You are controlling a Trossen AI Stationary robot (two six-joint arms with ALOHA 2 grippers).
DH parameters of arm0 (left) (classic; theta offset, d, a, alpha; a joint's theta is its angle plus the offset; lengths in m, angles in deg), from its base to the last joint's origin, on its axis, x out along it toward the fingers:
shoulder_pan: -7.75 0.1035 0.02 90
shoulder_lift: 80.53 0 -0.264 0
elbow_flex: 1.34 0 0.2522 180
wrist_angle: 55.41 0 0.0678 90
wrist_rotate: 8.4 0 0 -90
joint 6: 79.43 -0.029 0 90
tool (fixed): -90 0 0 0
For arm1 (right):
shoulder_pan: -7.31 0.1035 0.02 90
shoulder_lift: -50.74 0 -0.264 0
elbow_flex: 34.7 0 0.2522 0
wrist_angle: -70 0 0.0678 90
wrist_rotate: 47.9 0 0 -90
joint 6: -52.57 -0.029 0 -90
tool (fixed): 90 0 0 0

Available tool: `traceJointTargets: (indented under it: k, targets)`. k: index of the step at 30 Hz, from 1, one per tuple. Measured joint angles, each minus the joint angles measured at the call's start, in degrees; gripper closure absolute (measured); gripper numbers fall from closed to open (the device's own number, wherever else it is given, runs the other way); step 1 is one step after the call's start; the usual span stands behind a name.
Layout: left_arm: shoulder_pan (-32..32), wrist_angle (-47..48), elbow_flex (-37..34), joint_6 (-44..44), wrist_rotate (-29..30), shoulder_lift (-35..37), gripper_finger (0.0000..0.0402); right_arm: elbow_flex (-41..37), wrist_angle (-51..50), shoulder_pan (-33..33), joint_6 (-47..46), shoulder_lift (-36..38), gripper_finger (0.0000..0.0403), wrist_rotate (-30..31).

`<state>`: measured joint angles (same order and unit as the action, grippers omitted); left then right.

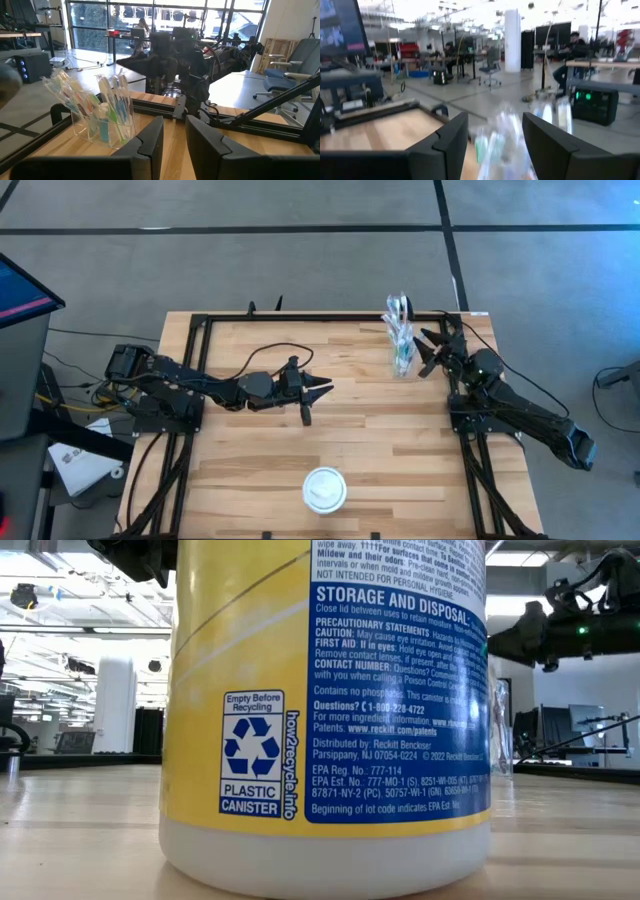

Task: Pick & Place toothbrushing station
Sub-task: Return to Home Position

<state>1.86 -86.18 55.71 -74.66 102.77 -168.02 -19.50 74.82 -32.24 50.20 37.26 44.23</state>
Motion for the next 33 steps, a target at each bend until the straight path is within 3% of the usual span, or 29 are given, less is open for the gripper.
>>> traceJointTargets:
  k: [4, 8, 14, 16, 22, 29, 33]
  targets:
    - [0.0, 0.0, 0.0, 0.0, 0.0, 0.0, 0.0325, 1.9, 0.5, 0.0, -0.1, 0.0, 0.0225, 0.0]
    - [0.0, 0.0, 0.0, 0.0, 0.0, 0.0, 0.0325, 7.2, -5.5, 0.1, -2.8, 0.0, 0.0225, -1.7]
    - [-0.5, 0.6, -0.1, -2.4, 0.0, 0.5, 0.0325, 13.9, -15.3, 4.2, -6.7, 1.1, 0.0229, -14.3]
    - [-0.6, 0.3, -1.0, -2.8, 0.0, 1.6, 0.0325, 13.9, -16.5, 6.9, -7.2, 3.1, 0.0238, -15.4]
    - [-1.2, 0.3, -9.0, -0.8, 1.1, 11.8, 0.0325, 12.1, -20.2, 16.2, -7.6, 13.4, 0.0283, -15.2]
    - [-5.0, 0.3, -19.6, -0.5, 1.1, 26.0, 0.0325, 11.8, -22.3, 26.2, -6.3, 11.9, 0.0324, -13.6]
    - [-7.3, 0.4, -24.4, -3.0, 1.6, 33.7, 0.0325, 9.9, -21.2, 32.0, -6.4, 13.2, 0.0332, -9.6]
